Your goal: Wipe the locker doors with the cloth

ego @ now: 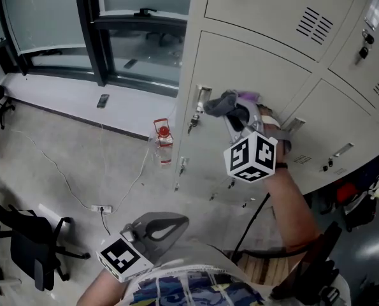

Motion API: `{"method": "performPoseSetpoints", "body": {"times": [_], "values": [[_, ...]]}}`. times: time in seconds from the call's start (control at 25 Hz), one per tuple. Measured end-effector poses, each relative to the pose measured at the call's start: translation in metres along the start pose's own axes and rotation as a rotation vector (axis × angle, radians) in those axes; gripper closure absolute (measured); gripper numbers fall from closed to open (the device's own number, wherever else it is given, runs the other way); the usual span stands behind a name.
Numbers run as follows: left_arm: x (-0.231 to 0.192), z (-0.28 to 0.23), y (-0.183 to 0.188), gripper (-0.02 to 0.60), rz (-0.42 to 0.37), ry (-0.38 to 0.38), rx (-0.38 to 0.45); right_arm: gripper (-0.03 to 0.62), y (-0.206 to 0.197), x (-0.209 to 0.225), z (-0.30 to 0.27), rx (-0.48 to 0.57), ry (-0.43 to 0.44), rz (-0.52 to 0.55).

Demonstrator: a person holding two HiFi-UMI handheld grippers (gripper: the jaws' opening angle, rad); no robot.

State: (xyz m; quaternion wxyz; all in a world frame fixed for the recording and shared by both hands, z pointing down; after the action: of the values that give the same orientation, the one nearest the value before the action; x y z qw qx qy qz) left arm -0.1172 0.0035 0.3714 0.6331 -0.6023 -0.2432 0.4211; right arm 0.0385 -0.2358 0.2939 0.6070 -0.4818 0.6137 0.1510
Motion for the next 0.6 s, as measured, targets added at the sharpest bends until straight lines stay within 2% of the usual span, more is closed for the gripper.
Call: {"method": "performPoseSetpoints", "body": {"times": [0.44, 0.6], "values": [[-0.002, -0.004, -0.001, 0.58, 0.014, 0.026, 0.003, 0.48, -0.036, -0.077, -0.026, -0.043, 0.17, -0.05], [-0.003, -0.004, -0.003, 0.58, 0.019, 0.034, -0.009, 0.48, -0.048, -0.105, -0.036, -0.067, 0.221, -0.03]]}}
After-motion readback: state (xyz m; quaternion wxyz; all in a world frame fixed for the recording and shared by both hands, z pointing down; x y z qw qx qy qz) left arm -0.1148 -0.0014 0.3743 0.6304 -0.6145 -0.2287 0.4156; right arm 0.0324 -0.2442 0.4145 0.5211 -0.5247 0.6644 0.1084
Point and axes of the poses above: the fingertips, and each gripper's own axes: z backward along the fingers, x to its right, y out of its top, the point moved 9 cm from there along z, backward along the fingers, and after that the axes turned 15 degrees about x, right-handed, at the moved point
